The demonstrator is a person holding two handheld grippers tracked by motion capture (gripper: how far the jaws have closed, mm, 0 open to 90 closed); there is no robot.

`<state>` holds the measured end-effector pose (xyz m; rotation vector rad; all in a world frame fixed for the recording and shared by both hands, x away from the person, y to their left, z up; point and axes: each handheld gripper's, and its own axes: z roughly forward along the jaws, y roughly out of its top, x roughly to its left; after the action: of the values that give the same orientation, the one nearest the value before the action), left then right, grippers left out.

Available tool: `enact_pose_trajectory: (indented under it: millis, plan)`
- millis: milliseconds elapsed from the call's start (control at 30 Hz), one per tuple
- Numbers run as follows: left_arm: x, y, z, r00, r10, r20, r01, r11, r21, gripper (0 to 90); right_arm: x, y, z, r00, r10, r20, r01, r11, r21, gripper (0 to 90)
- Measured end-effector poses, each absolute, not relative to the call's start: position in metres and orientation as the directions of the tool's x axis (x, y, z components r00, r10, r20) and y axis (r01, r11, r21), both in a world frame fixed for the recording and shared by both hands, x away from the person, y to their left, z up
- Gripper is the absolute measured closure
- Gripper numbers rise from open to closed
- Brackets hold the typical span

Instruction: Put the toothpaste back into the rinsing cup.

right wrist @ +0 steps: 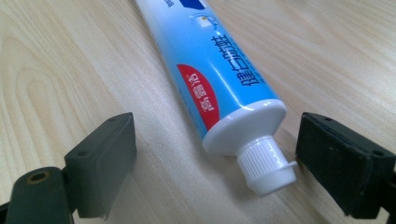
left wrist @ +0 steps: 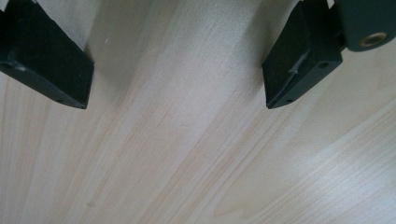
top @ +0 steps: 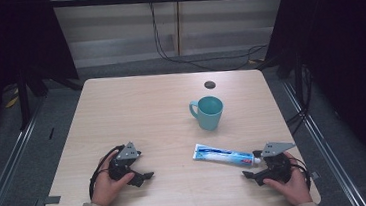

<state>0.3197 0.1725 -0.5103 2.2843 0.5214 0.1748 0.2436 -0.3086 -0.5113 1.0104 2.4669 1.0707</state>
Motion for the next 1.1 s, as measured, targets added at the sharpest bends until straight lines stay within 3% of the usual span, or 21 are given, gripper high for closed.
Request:
enact_pose_trajectory:
  millis: [167,333,667,1100]
  plan:
    - [0.320,0.173,-0.510,0.907,0.420,-0.033,0.313,-0.620,0.720,8.5,0.244,-0.307,-0.510,-0.717,0.696,0.031,0.503,0.486,0.715,12.2]
    - [0.320,0.173,-0.510,0.907,0.421,-0.033,0.313,-0.620,0.719,8.5,0.252,-0.301,-0.499,-0.746,0.665,0.032,0.533,0.568,0.628,15.3]
    - [0.319,0.173,-0.510,0.906,0.421,-0.032,0.314,-0.621,0.718,8.5,0.275,-0.269,-0.462,-0.821,0.571,-0.020,0.486,0.717,0.500,18.4]
    - [0.319,0.174,-0.510,0.907,0.421,-0.031,0.314,-0.622,0.718,8.5,0.299,-0.219,-0.453,-0.883,0.465,-0.056,0.414,0.831,0.370,19.8]
